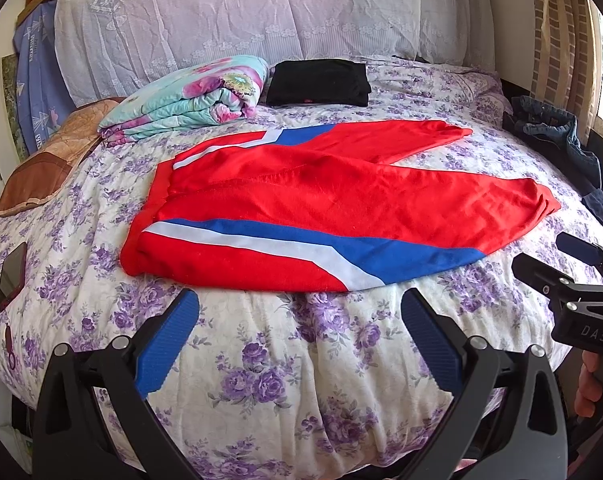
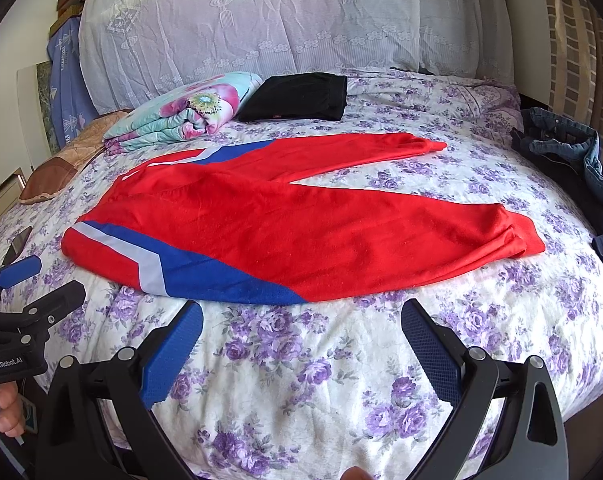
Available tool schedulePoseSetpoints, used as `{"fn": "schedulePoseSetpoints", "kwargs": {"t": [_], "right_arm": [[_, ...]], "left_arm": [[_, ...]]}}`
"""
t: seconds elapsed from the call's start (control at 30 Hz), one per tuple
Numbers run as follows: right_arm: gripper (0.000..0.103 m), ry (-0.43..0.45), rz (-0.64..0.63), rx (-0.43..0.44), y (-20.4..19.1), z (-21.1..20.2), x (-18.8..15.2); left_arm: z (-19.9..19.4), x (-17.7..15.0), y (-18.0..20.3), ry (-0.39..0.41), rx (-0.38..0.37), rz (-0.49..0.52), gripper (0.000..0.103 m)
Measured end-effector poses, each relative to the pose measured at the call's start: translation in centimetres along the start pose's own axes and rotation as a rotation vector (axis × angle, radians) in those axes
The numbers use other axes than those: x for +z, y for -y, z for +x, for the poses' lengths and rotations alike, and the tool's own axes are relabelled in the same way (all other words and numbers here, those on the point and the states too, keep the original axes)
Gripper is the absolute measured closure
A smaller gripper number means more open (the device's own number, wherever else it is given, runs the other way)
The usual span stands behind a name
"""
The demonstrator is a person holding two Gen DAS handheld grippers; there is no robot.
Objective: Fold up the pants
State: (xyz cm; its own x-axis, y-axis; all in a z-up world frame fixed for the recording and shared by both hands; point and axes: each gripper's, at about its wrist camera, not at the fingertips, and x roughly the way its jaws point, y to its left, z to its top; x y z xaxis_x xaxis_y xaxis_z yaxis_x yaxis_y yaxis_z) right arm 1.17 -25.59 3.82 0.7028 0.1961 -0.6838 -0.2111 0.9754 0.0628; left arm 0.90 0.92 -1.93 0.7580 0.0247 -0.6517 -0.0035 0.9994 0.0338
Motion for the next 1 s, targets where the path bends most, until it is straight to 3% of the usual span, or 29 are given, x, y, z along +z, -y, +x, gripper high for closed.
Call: {"fn": "schedulePoseSetpoints", "kwargs": {"t": [0.67,1.0], "right_arm": [[0.003,-0.022,-0.005,0.006,-0.3,0.9,-0.2],[0.003,-0.083,-0.021,0.056,-0.7,3.5,-0.1]], "left_arm": [[0.9,-0.2,-0.2,-0.020,-0.003,0.005,0.004],[3.4,0.0,-1.6,-0.063,-0.025,-0.012,0.004]]}}
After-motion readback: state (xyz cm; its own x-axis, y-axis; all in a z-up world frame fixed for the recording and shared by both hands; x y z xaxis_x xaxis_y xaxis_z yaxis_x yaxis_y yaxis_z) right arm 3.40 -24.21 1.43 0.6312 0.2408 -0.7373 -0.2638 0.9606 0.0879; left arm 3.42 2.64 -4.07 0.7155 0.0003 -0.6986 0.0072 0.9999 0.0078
